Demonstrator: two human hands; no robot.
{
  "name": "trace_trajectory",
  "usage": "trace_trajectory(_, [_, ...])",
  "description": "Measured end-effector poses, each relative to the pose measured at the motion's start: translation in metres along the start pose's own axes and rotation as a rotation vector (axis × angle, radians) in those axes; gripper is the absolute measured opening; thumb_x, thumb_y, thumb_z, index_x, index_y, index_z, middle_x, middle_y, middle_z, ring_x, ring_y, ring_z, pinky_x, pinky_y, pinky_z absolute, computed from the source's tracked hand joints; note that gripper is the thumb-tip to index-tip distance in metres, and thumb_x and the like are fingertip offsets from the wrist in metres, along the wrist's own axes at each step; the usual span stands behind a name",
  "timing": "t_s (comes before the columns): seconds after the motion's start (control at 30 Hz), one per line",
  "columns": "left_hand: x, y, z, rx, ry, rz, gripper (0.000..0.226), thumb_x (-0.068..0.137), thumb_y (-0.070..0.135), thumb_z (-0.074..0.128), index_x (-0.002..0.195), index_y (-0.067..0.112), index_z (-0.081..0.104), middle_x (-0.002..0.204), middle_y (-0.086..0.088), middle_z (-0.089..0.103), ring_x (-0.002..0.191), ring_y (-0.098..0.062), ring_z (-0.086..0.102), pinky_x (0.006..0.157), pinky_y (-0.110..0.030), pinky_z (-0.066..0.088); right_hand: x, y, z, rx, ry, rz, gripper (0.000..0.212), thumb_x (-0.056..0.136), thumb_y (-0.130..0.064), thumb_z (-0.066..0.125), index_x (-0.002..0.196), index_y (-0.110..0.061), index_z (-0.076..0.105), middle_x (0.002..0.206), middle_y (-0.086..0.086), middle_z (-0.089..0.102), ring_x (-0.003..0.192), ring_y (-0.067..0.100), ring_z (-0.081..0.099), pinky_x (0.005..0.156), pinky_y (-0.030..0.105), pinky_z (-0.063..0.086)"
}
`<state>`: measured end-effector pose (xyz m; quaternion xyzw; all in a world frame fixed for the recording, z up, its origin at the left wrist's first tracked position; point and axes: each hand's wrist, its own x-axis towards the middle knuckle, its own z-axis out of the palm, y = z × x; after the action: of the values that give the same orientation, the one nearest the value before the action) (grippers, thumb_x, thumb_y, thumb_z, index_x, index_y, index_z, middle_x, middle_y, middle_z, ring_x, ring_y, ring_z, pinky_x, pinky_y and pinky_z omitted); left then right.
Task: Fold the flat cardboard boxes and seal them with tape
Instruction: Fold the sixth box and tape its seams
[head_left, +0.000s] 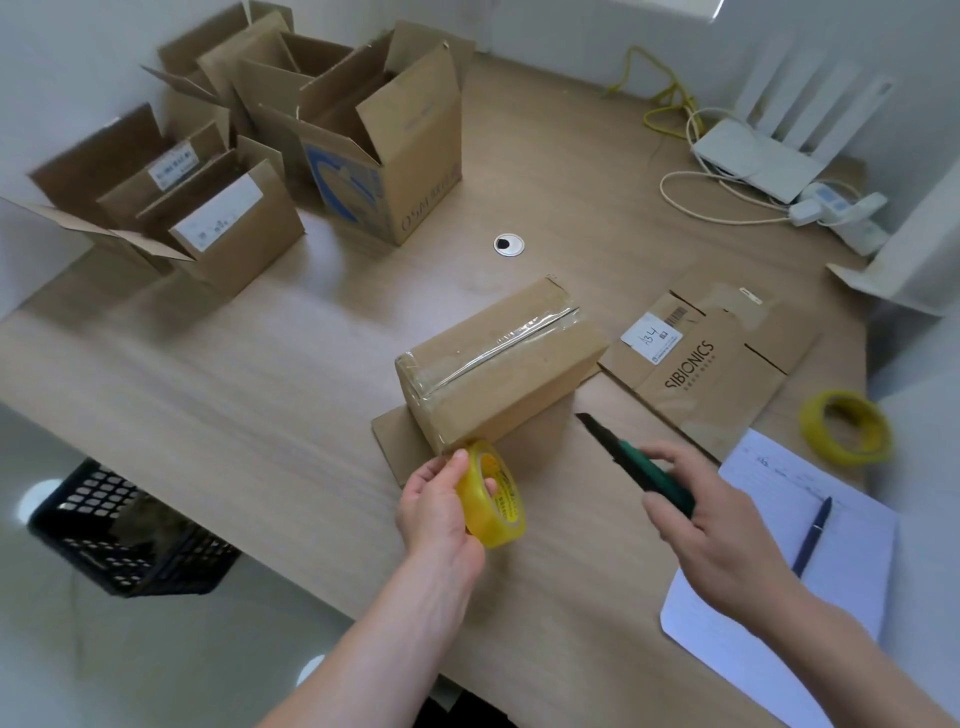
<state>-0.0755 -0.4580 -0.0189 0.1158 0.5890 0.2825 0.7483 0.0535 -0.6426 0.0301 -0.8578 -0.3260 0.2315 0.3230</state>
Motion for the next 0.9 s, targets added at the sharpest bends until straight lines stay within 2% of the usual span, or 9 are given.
trace_trajectory(0.07, [0.002,0.002,-0.001,0.011,0.005,0.009,0.013,0.084,0.003,0.072,0.088,0.011,0.062,0.083,-0.012,0.068,0.052,-0.019,0.065,0.046,-0.027,0.053,0.008,-0.028,-0.005,-0.107,-0.045,-0.183,0.041,0.092,-0.019,0.060,0.121,-0.048,0.056,0.097,-0.021,0.065,0.082,0.006,0.060,0.067,0.022,0.047])
trace_trajectory(0.13, [0.002,0.005,-0.001,0.014,-0.001,0.010,0.013,0.084,0.004,0.072,0.090,0.011,0.064,0.083,-0.013,0.069,0.055,-0.020,0.066,0.047,-0.027,0.053,0.017,-0.049,-0.004,-0.225,-0.092,-0.275,0.040,0.091,-0.020,0.064,0.125,-0.042,0.060,0.103,-0.019,0.066,0.092,0.006,0.060,0.072,0.029,0.049])
trace_trajectory(0.2, [0.003,0.007,-0.001,0.009,-0.003,0.020,0.012,0.084,0.003,0.072,0.090,0.011,0.064,0.081,-0.012,0.070,0.055,-0.020,0.067,0.046,-0.027,0.053,0.027,-0.064,0.001,-0.345,-0.121,-0.326,0.040,0.092,-0.025,0.064,0.128,-0.041,0.060,0.099,-0.014,0.065,0.090,0.013,0.060,0.068,0.035,0.048])
trace_trajectory(0.27, [0.005,0.008,-0.002,0.009,-0.008,0.037,0.011,0.085,0.003,0.071,0.089,0.011,0.065,0.080,-0.012,0.071,0.055,-0.020,0.068,0.046,-0.028,0.053,0.035,-0.075,0.007,-0.432,-0.141,-0.373,0.040,0.093,-0.030,0.061,0.130,-0.045,0.058,0.099,-0.012,0.064,0.091,0.016,0.059,0.064,0.033,0.043])
trace_trajectory(0.43, [0.008,0.010,-0.005,0.009,-0.008,0.064,0.010,0.086,0.002,0.069,0.085,0.011,0.065,0.082,-0.014,0.069,0.067,-0.026,0.066,0.060,-0.033,0.056,0.049,-0.087,0.020,-0.562,-0.186,-0.413,0.040,0.096,-0.040,0.052,0.134,-0.050,0.051,0.103,-0.013,0.060,0.092,0.016,0.059,0.059,0.029,0.030])
trace_trajectory(0.63, [0.008,0.014,-0.003,0.035,-0.015,0.048,0.014,0.088,0.000,0.065,0.080,0.011,0.063,0.086,-0.018,0.066,0.070,-0.028,0.063,0.068,-0.037,0.056,0.058,-0.094,0.029,-0.639,-0.208,-0.434,0.041,0.095,-0.046,0.047,0.136,-0.052,0.047,0.104,-0.011,0.060,0.093,0.017,0.060,0.059,0.030,0.034])
trace_trajectory(0.8, [0.008,0.024,-0.002,0.072,0.013,0.050,0.015,0.088,-0.002,0.064,0.077,0.009,0.063,0.076,-0.017,0.064,0.058,-0.025,0.061,0.045,-0.027,0.052,0.060,-0.100,0.033,-0.685,-0.190,-0.493,0.038,0.097,-0.045,0.045,0.135,-0.049,0.049,0.102,-0.009,0.061,0.092,0.020,0.060,0.057,0.030,0.038])
trace_trajectory(0.9, [0.008,0.029,0.000,0.120,0.035,0.053,0.017,0.087,-0.001,0.065,0.073,0.008,0.062,0.071,-0.016,0.062,0.051,-0.025,0.056,0.040,-0.023,0.048,0.061,-0.102,0.036,-0.782,-0.170,-0.525,0.037,0.099,-0.038,0.044,0.135,-0.047,0.046,0.101,-0.006,0.059,0.088,0.023,0.059,0.055,0.030,0.037])
